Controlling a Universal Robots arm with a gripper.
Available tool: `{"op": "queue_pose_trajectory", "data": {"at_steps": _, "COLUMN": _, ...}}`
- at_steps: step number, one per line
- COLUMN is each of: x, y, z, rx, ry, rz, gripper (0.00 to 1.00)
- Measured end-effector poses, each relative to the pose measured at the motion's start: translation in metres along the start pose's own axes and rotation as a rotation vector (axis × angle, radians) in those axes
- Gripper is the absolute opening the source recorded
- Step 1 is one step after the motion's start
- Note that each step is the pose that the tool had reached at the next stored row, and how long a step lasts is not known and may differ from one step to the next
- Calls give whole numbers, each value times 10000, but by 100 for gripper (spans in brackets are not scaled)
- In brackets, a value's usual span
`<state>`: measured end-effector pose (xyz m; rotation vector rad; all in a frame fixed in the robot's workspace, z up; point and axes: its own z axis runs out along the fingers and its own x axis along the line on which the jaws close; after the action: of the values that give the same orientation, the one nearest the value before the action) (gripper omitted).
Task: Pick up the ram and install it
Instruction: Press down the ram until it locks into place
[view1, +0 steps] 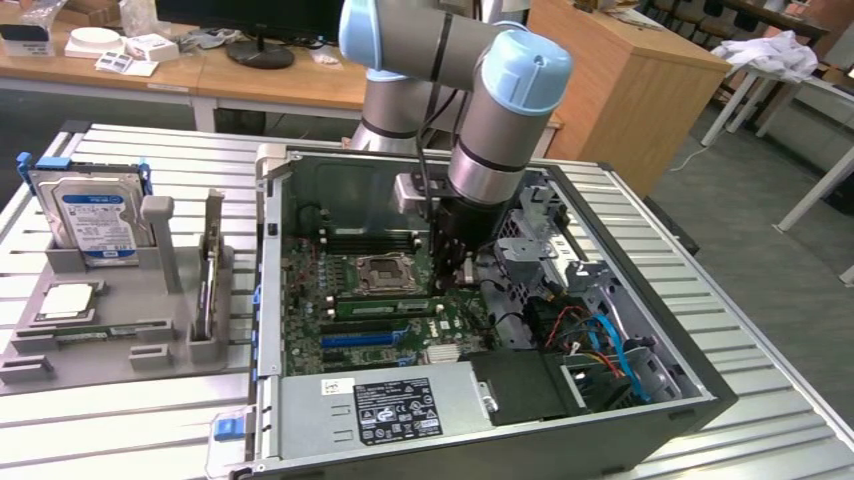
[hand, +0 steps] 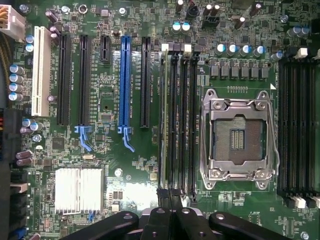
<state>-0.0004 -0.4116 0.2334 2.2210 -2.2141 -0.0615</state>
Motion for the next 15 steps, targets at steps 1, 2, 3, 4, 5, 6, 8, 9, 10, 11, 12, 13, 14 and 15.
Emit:
{"op": "queue_pose_trajectory", "data": {"at_steps": 1, "x": 0, "y": 0, "z": 8, "rx": 0, "ry": 0, "rz": 0, "gripper": 11}}
{"op": "queue_pose_trajectory", "data": {"at_steps": 2, "x": 0, "y": -1, "z": 15, "rx": 0, "ry": 0, "rz": -1, "gripper": 11}}
{"op": "queue_pose_trajectory", "data": {"at_steps": 3, "x": 1, "y": -1, "z": 21, "rx": 0, "ry": 0, "rz": 0, "gripper": 11}}
{"op": "queue_pose_trajectory", "data": {"at_steps": 4, "x": 1, "y": -1, "z": 23, "rx": 0, "ry": 2, "rz": 0, "gripper": 11}}
{"op": "queue_pose_trajectory", "data": {"at_steps": 5, "x": 1, "y": -1, "z": 23, "rx": -1, "ry": 2, "rz": 0, "gripper": 11}}
{"op": "queue_pose_trajectory", "data": {"at_steps": 6, "x": 1, "y": -1, "z": 23, "rx": -1, "ry": 2, "rz": 0, "gripper": 11}}
{"op": "queue_pose_trajectory", "data": {"at_steps": 8, "x": 2, "y": -1, "z": 24, "rx": 0, "ry": 0, "rz": 1, "gripper": 11}}
{"op": "queue_pose_trajectory", "data": {"at_steps": 9, "x": 6, "y": 0, "z": 25, "rx": 1, "ry": -2, "rz": 2, "gripper": 11}}
{"op": "queue_pose_trajectory", "data": {"at_steps": 10, "x": 10, "y": 0, "z": 25, "rx": 1, "ry": -2, "rz": 2, "gripper": 11}}
{"op": "queue_pose_trajectory", "data": {"at_steps": 11, "x": 10, "y": 0, "z": 25, "rx": 0, "ry": -1, "rz": 2, "gripper": 11}}
{"op": "queue_pose_trajectory", "data": {"at_steps": 12, "x": 10, "y": 0, "z": 25, "rx": 0, "ry": -2, "rz": 1, "gripper": 11}}
{"op": "queue_pose_trajectory", "data": {"at_steps": 13, "x": 10, "y": -1, "z": 25, "rx": 0, "ry": -1, "rz": 0, "gripper": 11}}
{"op": "queue_pose_trajectory", "data": {"at_steps": 14, "x": 10, "y": -1, "z": 29, "rx": 0, "ry": 0, "rz": 0, "gripper": 11}}
{"op": "queue_pose_trajectory", "data": {"at_steps": 15, "x": 11, "y": -1, "z": 35, "rx": -1, "ry": 1, "rz": 0, "gripper": 11}}
